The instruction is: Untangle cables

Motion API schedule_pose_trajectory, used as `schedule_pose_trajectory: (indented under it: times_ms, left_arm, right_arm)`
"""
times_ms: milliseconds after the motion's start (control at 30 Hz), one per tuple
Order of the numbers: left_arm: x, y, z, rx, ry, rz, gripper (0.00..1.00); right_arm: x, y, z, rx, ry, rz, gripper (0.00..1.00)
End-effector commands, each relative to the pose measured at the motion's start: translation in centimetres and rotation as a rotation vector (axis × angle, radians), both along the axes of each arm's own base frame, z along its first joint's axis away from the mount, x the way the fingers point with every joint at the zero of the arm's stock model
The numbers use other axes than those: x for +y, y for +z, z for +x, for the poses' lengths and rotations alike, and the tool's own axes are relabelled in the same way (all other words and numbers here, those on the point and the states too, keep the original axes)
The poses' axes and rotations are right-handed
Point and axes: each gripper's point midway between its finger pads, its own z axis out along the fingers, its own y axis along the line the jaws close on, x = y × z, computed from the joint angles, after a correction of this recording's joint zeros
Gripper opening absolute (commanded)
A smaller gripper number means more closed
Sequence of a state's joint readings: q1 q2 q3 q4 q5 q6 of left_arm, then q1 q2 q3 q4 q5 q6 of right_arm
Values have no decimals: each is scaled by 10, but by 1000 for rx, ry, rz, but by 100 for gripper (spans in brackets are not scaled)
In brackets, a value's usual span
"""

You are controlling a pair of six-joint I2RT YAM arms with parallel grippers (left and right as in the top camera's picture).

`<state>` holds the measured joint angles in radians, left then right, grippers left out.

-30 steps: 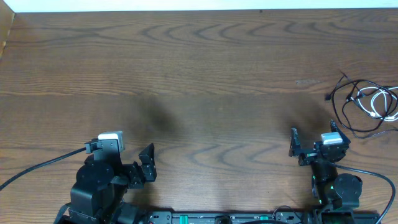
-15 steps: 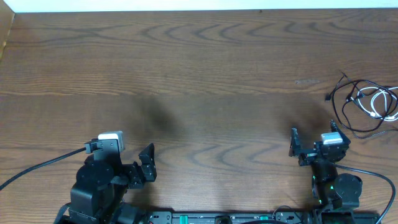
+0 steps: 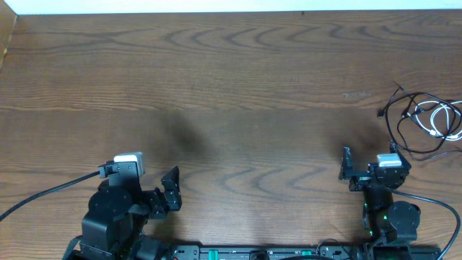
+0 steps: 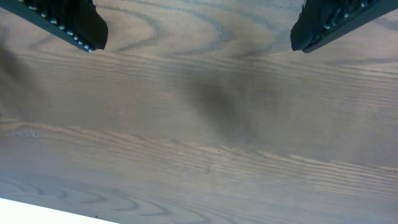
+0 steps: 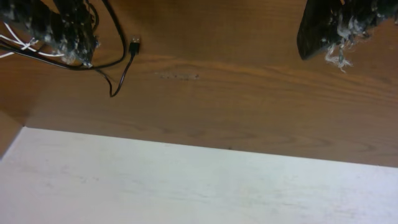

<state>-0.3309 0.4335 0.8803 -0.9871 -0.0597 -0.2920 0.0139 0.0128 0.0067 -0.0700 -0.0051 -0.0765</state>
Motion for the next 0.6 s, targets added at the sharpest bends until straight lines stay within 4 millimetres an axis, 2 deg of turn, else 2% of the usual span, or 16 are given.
schedule_pose_trajectory:
  times_ms: [0,133,567]
  left_arm:
    - [4,0,1,-4,19,9,98]
    - [4,0,1,-4,19,9,98]
    - [4,0,1,-4,19,9,98]
  right_arm:
    - [-6,0,0,-2,-32,13,99]
    - [-9,0,0,-3,-53,66,99]
    - [-11,1,0,-6,-67,64,99]
